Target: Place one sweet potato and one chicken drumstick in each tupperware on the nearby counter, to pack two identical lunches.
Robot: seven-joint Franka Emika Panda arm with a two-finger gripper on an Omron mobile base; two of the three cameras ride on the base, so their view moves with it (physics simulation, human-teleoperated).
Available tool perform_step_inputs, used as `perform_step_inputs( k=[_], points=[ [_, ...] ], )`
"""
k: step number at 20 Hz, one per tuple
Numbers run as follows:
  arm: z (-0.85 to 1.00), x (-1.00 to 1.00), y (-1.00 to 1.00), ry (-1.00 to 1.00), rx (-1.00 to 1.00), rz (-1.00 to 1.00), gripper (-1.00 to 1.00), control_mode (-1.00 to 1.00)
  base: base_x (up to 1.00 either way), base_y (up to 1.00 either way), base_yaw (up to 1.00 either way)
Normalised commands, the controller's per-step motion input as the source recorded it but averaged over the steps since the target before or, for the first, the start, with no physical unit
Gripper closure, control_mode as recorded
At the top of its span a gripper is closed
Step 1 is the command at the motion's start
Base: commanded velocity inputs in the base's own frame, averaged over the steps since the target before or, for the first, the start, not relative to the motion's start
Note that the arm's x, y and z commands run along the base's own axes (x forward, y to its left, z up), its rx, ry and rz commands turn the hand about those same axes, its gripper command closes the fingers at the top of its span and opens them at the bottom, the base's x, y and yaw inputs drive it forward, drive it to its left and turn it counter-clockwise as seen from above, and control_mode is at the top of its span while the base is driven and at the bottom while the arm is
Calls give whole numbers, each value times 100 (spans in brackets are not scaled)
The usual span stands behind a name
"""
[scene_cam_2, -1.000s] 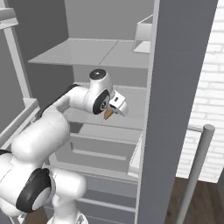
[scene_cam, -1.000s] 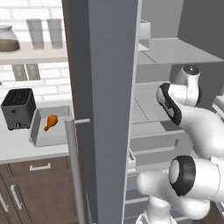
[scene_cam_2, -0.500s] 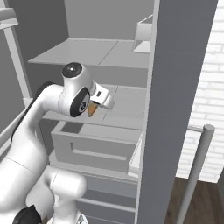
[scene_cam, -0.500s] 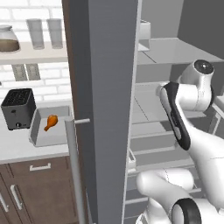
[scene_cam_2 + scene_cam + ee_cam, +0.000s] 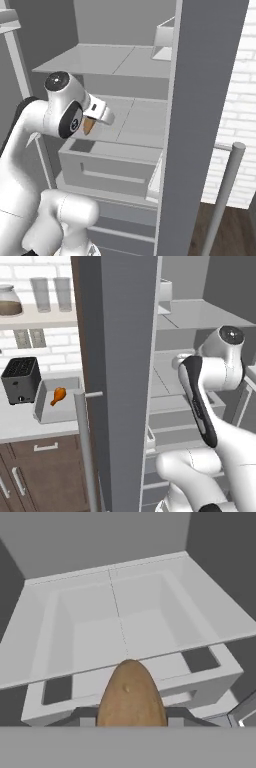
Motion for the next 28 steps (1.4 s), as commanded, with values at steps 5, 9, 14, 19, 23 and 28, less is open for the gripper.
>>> perform_step_inputs(
  k=[5,9,14,19,23,28],
  points=[
    [5,-100,0,-16,0,0,100,-100,0,0,0],
    [23,-96,3,-16,0,0,100,-100,0,0,0],
    [0,0,0,0,0,0,100,100,-100,5,0],
    [0,0,0,0,0,0,100,100,-96,37,8],
    [0,0,0,0,0,0,100,100,-88,92,24],
    [0,0,0,0,0,0,100,100,-7,54,64]
  ],
)
